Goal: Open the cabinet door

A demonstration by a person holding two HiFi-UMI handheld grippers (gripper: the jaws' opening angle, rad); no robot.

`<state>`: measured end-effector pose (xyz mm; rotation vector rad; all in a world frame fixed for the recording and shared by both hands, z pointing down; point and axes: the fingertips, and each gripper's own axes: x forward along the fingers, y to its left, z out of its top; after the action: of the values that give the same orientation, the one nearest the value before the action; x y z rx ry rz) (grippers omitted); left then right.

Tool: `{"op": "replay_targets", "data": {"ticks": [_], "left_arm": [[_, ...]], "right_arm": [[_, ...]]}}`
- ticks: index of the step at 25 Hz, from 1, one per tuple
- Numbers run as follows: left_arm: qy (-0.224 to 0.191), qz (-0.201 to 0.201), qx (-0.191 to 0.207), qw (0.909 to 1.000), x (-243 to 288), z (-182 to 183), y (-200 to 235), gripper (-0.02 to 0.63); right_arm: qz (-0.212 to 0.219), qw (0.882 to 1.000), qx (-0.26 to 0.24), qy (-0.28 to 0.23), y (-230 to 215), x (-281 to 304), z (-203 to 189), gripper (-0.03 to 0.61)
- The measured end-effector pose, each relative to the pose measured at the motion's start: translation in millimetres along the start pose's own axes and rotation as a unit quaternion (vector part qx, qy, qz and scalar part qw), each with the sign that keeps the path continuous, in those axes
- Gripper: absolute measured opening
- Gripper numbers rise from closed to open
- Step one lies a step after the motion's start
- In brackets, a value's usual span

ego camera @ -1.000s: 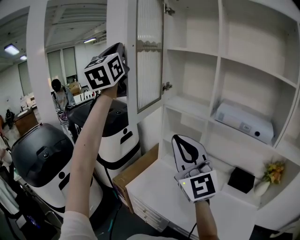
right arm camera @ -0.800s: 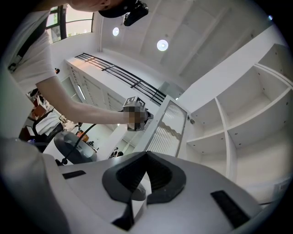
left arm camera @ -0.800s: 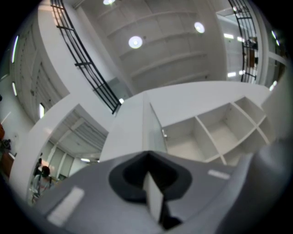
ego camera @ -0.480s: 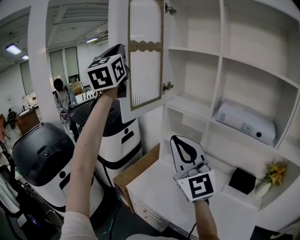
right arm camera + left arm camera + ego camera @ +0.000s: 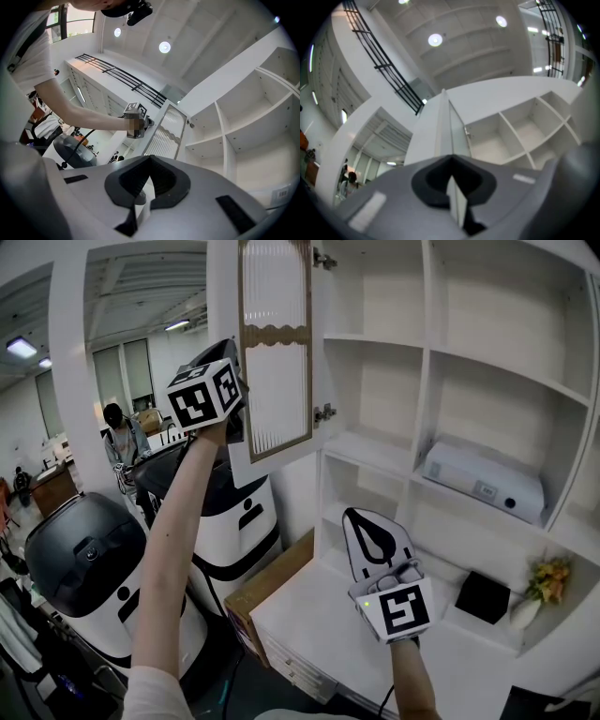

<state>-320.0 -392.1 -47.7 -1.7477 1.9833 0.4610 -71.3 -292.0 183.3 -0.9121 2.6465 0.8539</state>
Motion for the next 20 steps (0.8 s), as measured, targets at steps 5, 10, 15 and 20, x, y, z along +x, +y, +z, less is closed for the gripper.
{"op": "replay_targets", "data": {"ticks": [5, 10, 15, 20], "left_arm": [[0.004, 0.003, 0.005, 1.0000, -1, 2, 2, 0.005], [-0.015, -0.010, 0.007, 0.9998, -11, 14, -11, 0.005], [-0.069, -0.029, 0.055, 0.9956, -48, 32, -55, 0.005], [-0.124, -0.069, 0.095, 0.9853, -108, 29, -109, 0.006]], "right_arm": [[-0.002, 1.000, -0.006, 0.000, -2, 0, 2, 0.000], [-0.005, 1.000, -0.011, -0.014, -4, 6, 15, 0.000], [-0.025, 0.999, -0.010, -0.021, -15, 7, 23, 0.000], [-0.048, 0.998, -0.003, -0.030, -26, -7, 22, 0.000]]}}
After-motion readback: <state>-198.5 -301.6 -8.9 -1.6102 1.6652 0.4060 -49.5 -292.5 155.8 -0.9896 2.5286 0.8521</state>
